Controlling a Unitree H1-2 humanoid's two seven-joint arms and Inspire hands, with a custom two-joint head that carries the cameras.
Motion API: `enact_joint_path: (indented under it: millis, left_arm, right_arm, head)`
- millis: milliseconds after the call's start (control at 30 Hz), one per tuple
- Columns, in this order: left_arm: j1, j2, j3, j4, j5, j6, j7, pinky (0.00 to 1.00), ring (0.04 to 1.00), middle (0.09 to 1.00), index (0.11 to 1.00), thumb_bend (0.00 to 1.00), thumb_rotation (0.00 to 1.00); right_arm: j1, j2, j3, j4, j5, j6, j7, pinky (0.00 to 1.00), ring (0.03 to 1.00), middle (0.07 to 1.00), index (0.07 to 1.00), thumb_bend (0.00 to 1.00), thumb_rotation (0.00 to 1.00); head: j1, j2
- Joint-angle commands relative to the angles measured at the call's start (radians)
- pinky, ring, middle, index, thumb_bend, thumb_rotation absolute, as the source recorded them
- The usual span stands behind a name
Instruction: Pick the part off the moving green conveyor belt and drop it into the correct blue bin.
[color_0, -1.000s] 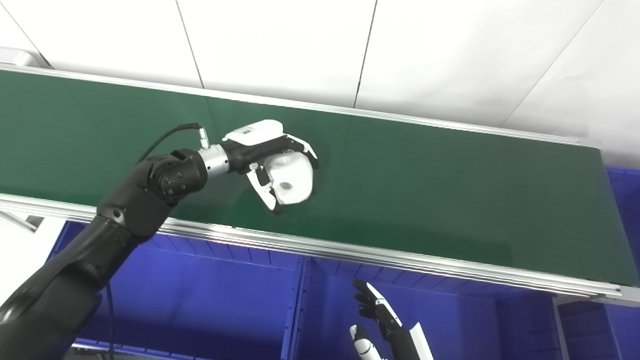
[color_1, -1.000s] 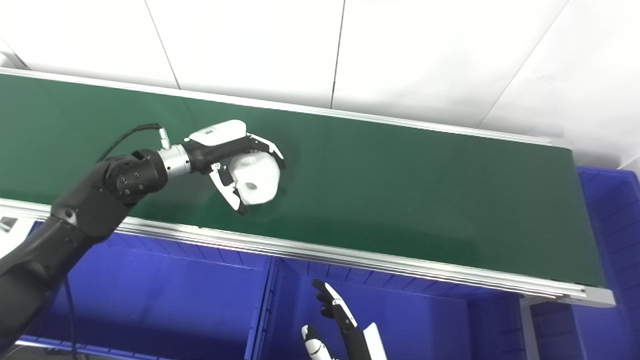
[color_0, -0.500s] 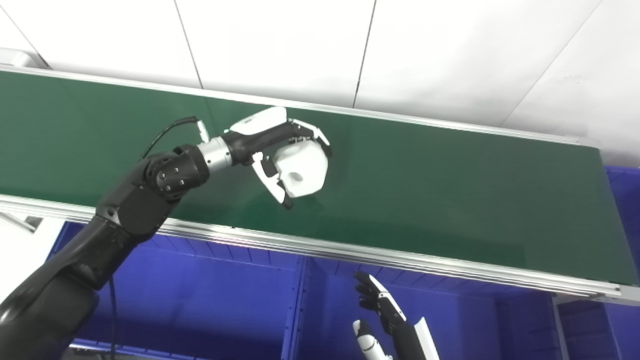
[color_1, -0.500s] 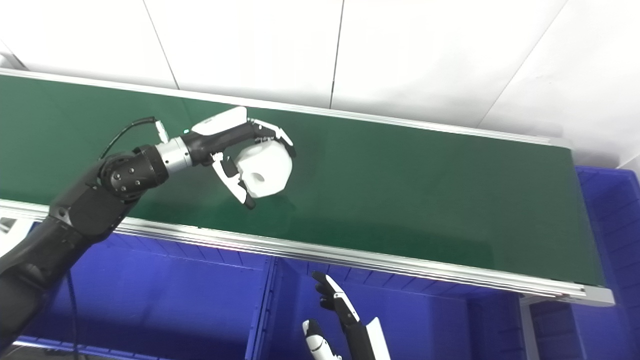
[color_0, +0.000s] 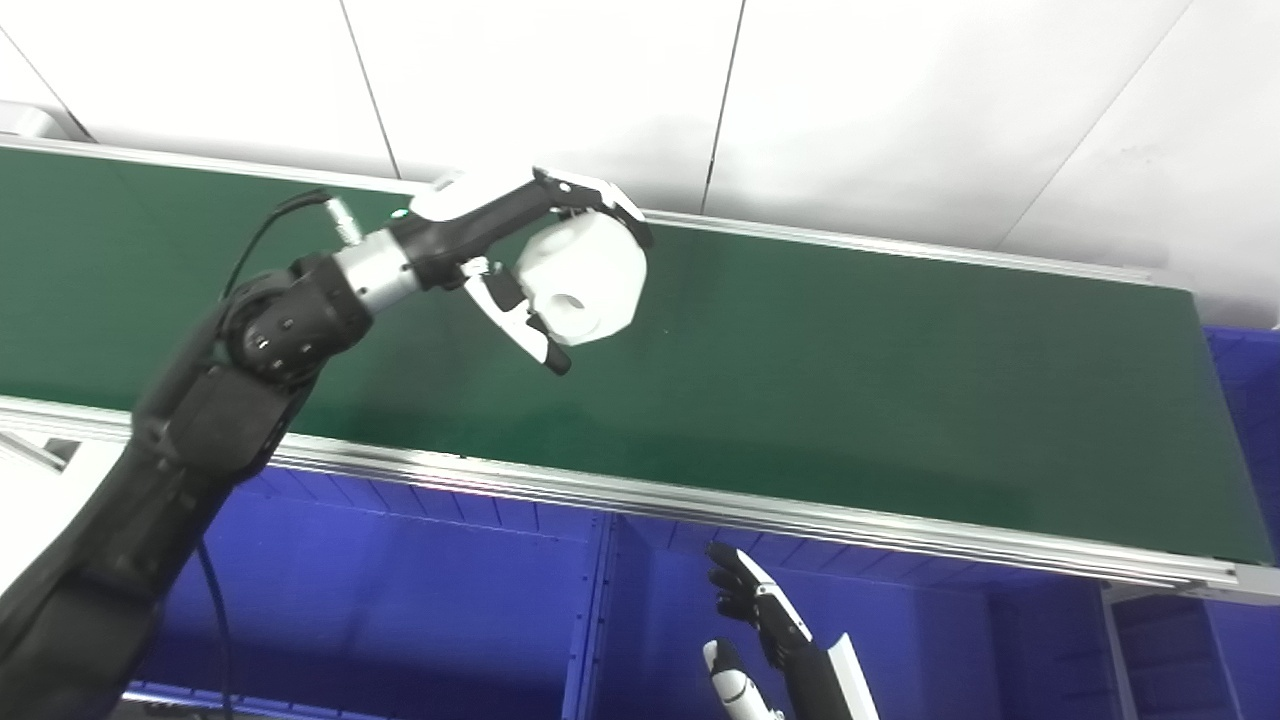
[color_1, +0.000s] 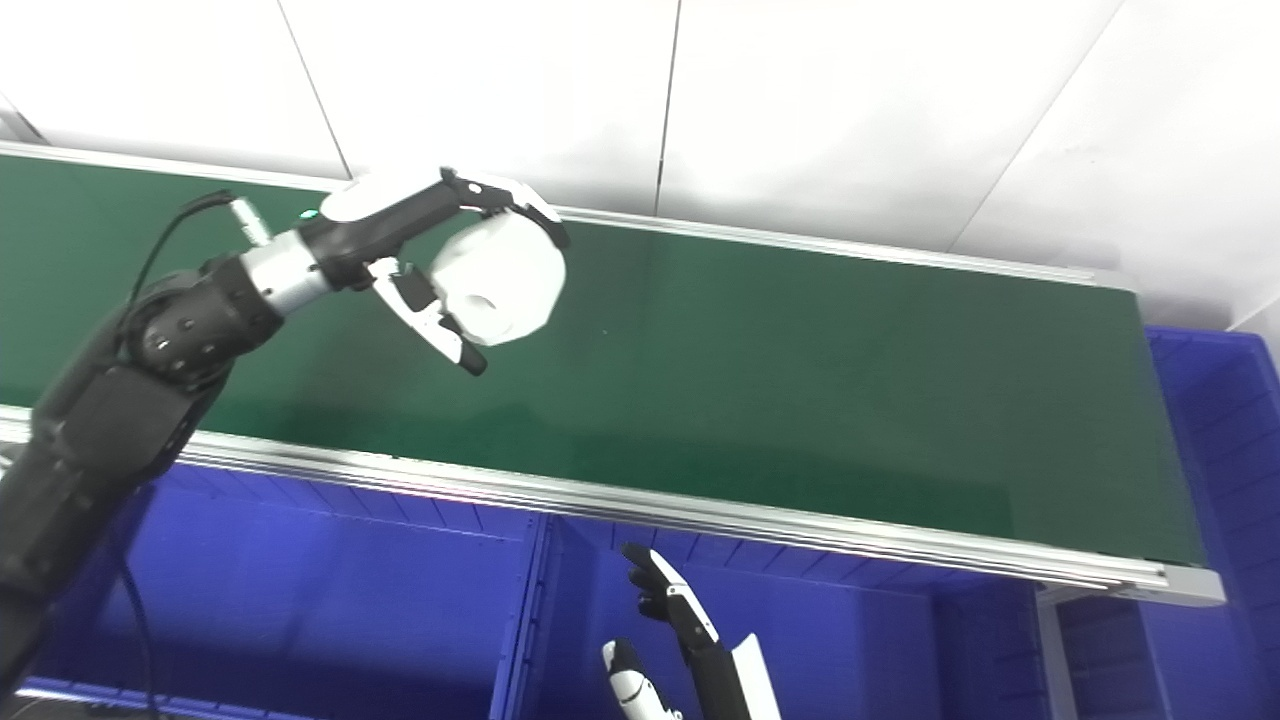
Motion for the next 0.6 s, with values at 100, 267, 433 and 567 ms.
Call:
enact_joint_path:
  millis: [100,267,433,567]
  left_arm:
    - [0.14,0.02,0.063,-0.179,-0.114,0.051,-0.003,0.37,0.465,0.518,0.256,0.46,0.0]
    - [0.271,0.033,0.094,-0.273,-0.164,0.1,-0.024,0.37,0.463,0.519,0.246,0.46,0.0]
    - [0.361,0.051,0.134,-0.306,-0.197,0.13,-0.037,0.37,0.462,0.515,0.25,0.47,0.0]
    - [0.42,0.079,0.161,-0.291,-0.238,0.161,-0.062,0.38,0.462,0.511,0.247,0.47,0.0]
  right_arm:
    - [0.024,0.017,0.027,-0.036,-0.004,-0.005,0.022,0.83,0.883,0.91,0.891,0.27,0.77]
    - [0.022,0.018,0.029,-0.039,0.003,-0.005,0.024,0.83,0.884,0.909,0.889,0.26,0.75]
    - [0.016,0.016,0.026,-0.038,0.004,-0.005,0.025,0.83,0.882,0.908,0.888,0.26,0.76]
    - [0.011,0.016,0.023,-0.041,0.004,0.0,0.027,0.82,0.879,0.905,0.884,0.27,0.77]
  head:
    - [0.009,0.013]
    - [0.016,0.022]
    - [0.032,0.035]
    - [0.036,0.05]
